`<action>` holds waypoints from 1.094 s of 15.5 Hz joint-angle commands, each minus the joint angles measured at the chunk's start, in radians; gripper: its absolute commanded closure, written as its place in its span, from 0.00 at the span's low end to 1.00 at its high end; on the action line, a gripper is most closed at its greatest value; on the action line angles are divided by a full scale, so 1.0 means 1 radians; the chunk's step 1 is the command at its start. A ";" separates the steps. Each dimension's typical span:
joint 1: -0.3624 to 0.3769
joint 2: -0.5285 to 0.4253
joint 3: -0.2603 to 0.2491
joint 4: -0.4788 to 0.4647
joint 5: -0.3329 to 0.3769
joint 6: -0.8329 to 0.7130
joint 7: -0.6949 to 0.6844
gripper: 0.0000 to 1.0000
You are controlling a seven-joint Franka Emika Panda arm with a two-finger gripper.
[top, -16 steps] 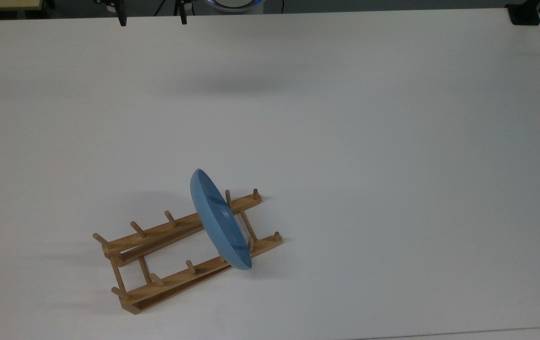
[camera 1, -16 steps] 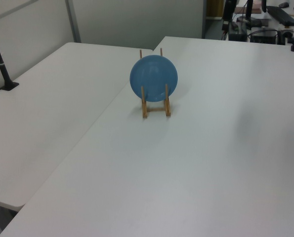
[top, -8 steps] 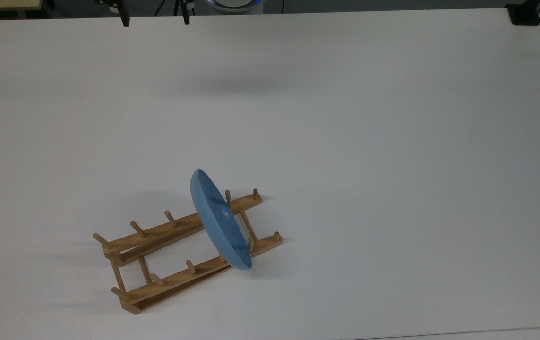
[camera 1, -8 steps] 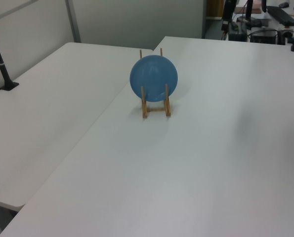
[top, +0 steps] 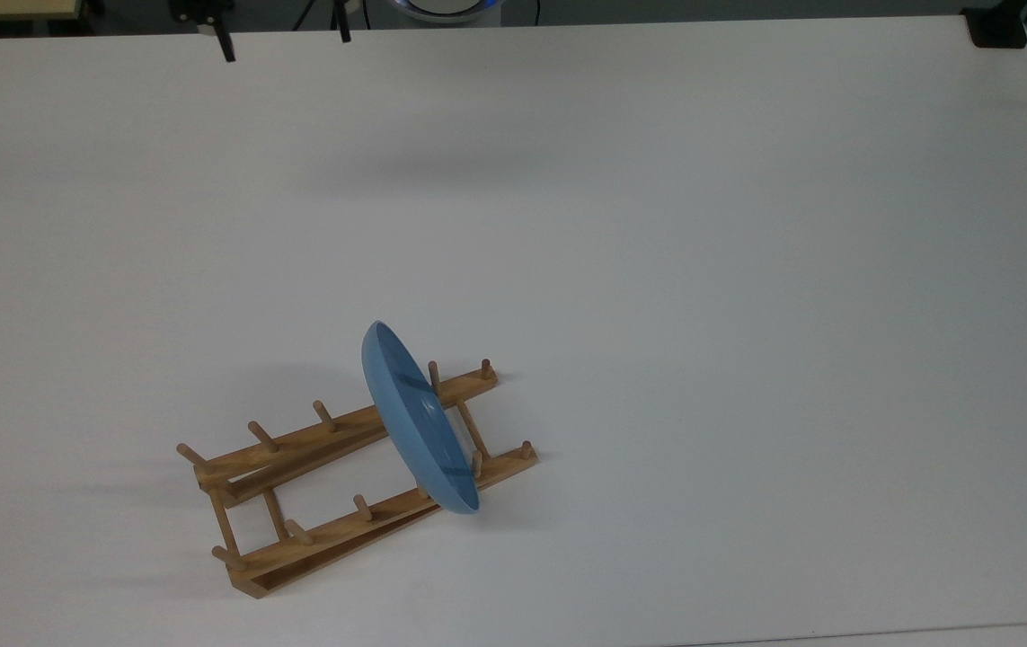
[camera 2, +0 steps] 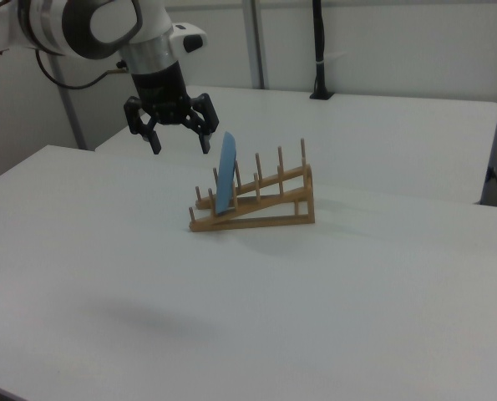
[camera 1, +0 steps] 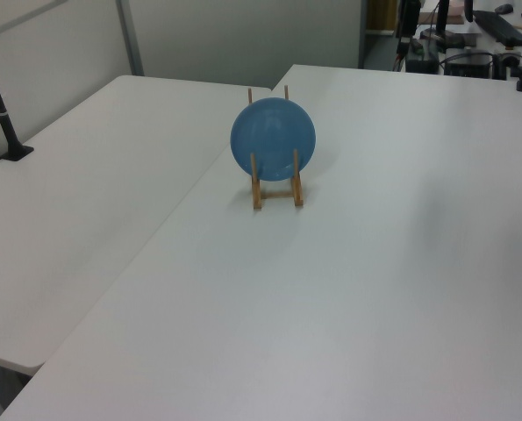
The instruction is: Pick plate from plate rack
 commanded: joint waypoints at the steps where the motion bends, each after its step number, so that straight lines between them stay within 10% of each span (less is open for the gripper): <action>1: -0.002 -0.005 -0.006 -0.016 -0.015 0.124 -0.025 0.00; 17: 0.128 0.259 0.005 -0.024 -0.208 0.773 0.628 0.12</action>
